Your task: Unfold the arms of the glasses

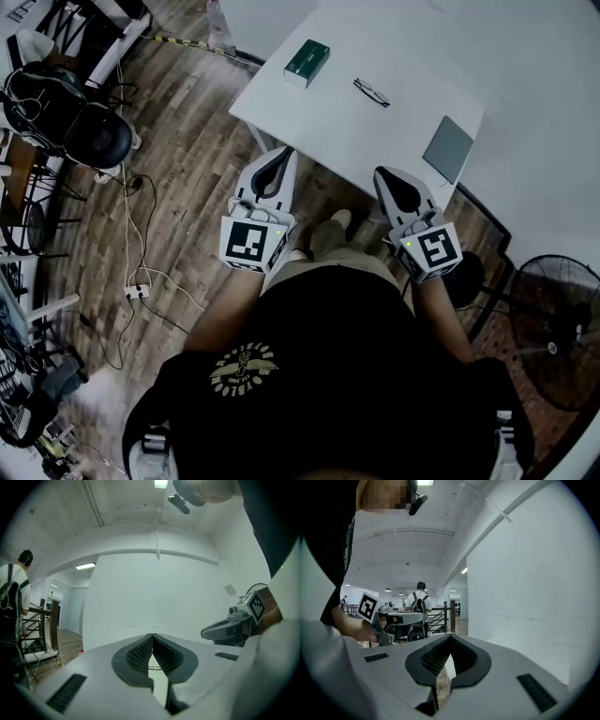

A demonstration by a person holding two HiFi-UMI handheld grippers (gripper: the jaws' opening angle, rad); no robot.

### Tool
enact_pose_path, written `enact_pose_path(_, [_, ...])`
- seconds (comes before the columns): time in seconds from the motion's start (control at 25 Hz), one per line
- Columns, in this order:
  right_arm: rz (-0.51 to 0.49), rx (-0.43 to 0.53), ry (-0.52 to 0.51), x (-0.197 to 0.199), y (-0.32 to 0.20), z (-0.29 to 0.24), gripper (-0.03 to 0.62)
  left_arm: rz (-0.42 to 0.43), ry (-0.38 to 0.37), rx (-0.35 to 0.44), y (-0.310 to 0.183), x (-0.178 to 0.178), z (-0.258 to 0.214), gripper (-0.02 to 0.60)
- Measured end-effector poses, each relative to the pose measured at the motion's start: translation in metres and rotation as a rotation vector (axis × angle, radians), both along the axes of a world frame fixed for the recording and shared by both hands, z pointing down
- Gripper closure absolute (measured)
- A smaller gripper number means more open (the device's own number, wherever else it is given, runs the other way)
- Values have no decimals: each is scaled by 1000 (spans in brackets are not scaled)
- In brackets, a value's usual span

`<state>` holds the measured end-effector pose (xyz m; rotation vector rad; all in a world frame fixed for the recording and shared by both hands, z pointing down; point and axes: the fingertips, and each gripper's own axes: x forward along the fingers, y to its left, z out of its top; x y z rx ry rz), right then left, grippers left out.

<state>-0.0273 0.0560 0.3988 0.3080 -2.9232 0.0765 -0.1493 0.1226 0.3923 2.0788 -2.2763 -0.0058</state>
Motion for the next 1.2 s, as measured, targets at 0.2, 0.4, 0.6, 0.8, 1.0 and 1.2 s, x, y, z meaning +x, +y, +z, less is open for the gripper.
enact_pose_path(0.2, [-14, 2, -5, -18, -29, 4, 594, 24, 15, -7, -23, -11, 2, 572])
enact_pose_path(0.4, [-24, -37, 5, -34, -59, 7, 594, 66, 4, -51, -65, -11, 13, 574])
enact_pose_path(0.6, [-25, -18, -8, -38, -99, 10, 594, 79, -38, -112, -115, -16, 20, 574])
enact_pose_path(0.8, [30, -14, -16, -23, -152, 12, 594, 143, -7, -125, -178, 3, 25, 574])
enact_pose_path(1.0, [83, -32, -36, -2, -190, 11, 594, 182, 55, -72, -228, 20, 15, 574])
enact_pose_path(1.2, [149, -50, -25, 25, -220, 25, 594, 254, 26, -124, -263, 40, 34, 574])
